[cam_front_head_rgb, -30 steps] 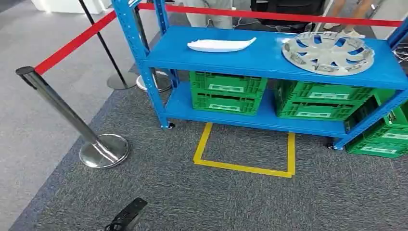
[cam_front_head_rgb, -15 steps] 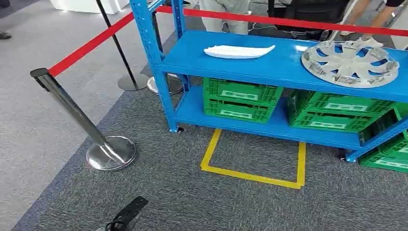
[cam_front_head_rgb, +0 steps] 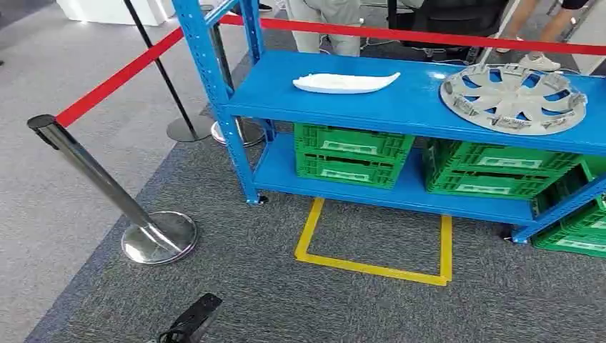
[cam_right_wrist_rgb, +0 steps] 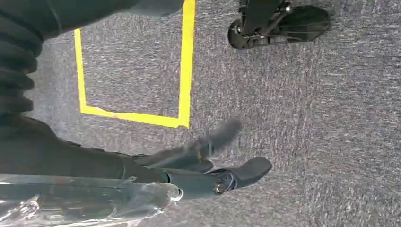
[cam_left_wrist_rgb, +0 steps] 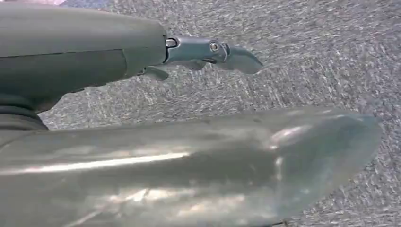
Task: Take the parts from the cabinet and place them on the table.
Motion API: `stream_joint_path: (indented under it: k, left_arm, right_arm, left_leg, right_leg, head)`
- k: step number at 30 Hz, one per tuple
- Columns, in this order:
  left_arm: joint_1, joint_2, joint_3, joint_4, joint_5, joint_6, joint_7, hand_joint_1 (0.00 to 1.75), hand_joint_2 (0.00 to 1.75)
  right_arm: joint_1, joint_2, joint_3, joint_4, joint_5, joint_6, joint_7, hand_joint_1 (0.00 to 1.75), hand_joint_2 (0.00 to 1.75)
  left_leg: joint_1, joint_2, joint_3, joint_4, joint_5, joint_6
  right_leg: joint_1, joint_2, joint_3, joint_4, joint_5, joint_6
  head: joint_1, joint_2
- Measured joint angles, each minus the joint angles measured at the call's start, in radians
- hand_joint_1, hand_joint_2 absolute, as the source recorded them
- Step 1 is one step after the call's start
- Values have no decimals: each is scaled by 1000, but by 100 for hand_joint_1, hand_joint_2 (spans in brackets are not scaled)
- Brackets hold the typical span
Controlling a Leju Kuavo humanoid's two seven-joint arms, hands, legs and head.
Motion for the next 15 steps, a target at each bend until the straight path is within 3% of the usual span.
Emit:
stream_joint_path:
  k: [3,4,5,7,8,9,10,13,15]
  left_arm:
    - [3,4,0,0,0,1,0,0,0]
    - [3,4,0,0,0,1,0,0,0]
    - [3,4,0,0,0,1,0,0,0]
    - [3,3,0,0,0,1,0,0,0]
    - [4,4,0,0,0,1,0,0,0]
    - [4,4,0,0,0,1,0,0,0]
    - [5,4,0,0,0,1,0,0,0]
    - [5,3,0,0,-1,0,0,0,0]
    - [3,4,0,0,-2,0,0,0,0]
  right_arm:
    - [0,0,0,0,0,0,0,0,175]
    - [-1,0,0,0,0,0,0,0,175]
    - [-2,0,0,0,0,0,0,0,175]
    - [0,0,0,0,0,0,0,0,175]
    - [2,0,0,0,0,0,0,0,175]
    - [5,0,0,0,0,0,0,0,175]
    - [7,0,0,0,0,0,0,0,175]
    - [6,0,0,0,-3,0,0,0,175]
    - [4,1,0,0,-5,1,0,0,175]
  left_leg:
    - [-4,-2,6,-7,-8,25]
    - [-2,-2,11,-8,-10,33]
    - [-3,-2,16,-8,-15,40]
    - [-7,-2,26,-8,-26,50]
    - [-10,-3,33,-8,-32,52]
    - [-12,-5,41,-8,-39,53]
    - [-13,-8,51,-8,-45,52]
    - [-14,-13,89,-8,-72,44]
    - [-20,-16,93,-4,-84,32]
  right_leg:
    - [-4,-4,16,-17,-7,21]
    - [-6,-4,14,4,-17,23]
    - [-4,-4,-15,60,-46,21]
    - [0,-4,-116,242,-120,21]
    - [1,-4,-159,308,-133,20]
    - [2,-4,-185,329,-120,18]
    - [3,-4,-185,303,-83,15]
    - [6,-3,-99,55,85,0]
    - [10,-2,-79,28,71,-4]
  head:
    - [2,0]
    - [7,0]
    - [11,0]
    - [13,0]
    - [13,0]
    - [13,0]
    - [13,0]
    - [15,0]
    - [14,0]
